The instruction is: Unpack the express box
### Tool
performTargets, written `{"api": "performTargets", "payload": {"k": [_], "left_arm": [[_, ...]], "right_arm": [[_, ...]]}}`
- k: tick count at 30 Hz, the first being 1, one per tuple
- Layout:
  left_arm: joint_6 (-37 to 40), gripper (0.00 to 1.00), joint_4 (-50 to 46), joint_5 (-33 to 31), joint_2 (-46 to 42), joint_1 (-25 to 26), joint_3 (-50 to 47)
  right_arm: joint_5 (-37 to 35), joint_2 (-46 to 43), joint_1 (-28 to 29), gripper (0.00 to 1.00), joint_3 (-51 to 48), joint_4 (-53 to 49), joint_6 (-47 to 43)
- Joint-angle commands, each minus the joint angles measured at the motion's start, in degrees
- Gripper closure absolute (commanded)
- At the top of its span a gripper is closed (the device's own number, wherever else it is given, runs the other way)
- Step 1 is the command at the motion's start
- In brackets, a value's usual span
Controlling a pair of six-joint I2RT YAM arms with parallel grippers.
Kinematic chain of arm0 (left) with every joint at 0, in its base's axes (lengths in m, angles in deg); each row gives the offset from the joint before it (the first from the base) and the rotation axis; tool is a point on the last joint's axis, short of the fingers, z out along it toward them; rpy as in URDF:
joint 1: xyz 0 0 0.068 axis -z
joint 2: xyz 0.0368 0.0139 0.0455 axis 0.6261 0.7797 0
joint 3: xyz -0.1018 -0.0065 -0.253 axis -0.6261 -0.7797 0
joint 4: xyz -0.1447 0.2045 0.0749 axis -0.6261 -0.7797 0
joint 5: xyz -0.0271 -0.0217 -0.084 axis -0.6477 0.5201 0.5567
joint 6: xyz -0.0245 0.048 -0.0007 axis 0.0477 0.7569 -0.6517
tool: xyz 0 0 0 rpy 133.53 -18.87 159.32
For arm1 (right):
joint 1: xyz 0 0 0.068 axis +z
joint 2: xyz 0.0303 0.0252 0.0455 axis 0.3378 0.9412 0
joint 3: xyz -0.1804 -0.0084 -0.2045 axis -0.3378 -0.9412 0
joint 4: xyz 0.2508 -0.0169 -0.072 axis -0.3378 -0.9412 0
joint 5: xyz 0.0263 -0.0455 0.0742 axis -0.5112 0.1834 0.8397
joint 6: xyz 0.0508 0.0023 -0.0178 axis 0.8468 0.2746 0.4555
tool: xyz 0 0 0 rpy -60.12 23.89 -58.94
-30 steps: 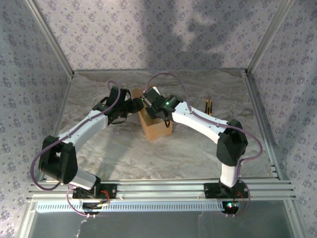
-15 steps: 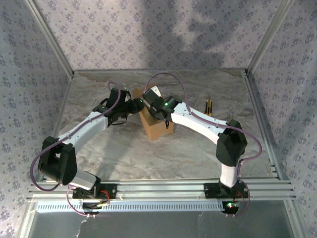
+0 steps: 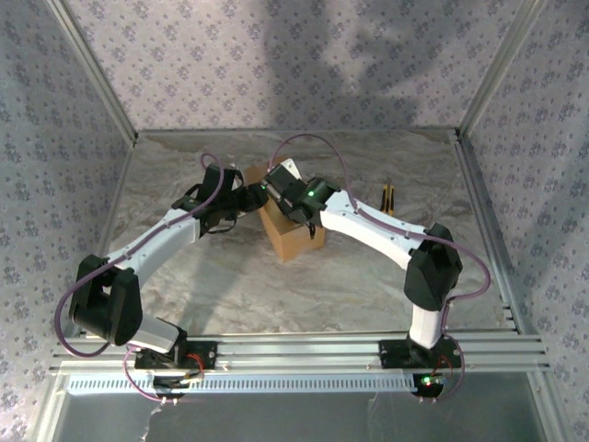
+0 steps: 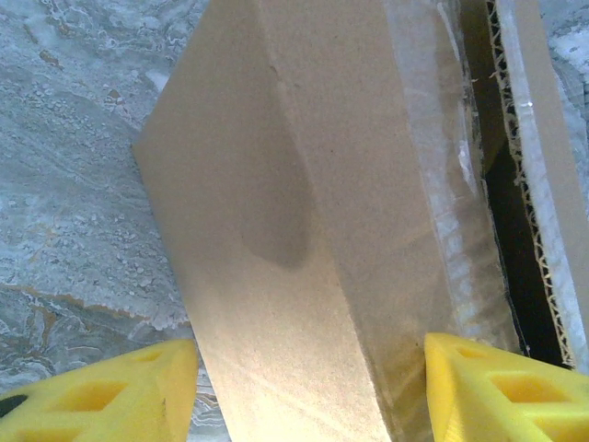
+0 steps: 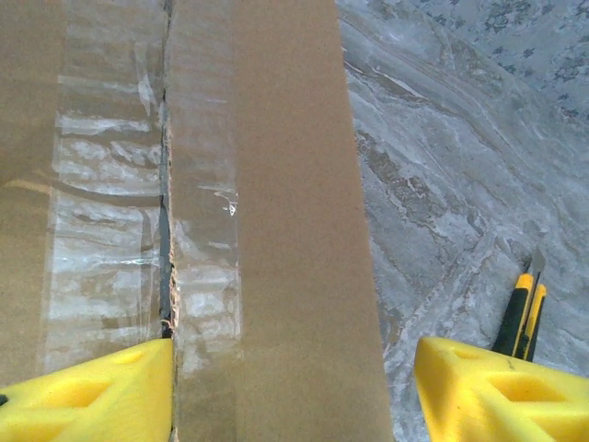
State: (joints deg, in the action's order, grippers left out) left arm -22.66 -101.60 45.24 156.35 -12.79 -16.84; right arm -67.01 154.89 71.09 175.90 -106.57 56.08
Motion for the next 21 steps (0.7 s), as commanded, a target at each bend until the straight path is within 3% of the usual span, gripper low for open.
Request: {"api": "performTargets", "payload": {"k": [1, 21], "left_arm": [[0.42, 0.36, -11.58, -3.05, 1.68, -0.42, -3.59], [0.53, 0.36, -11.89, -3.09, 1.97, -0.40, -3.67]], "right_arm": [[-6.33, -3.54, -0.82, 0.32, 1.16, -4.69, -1.36], [-5.70, -7.14, -3.05, 0.31, 0.84, -5.40, -2.42]]}}
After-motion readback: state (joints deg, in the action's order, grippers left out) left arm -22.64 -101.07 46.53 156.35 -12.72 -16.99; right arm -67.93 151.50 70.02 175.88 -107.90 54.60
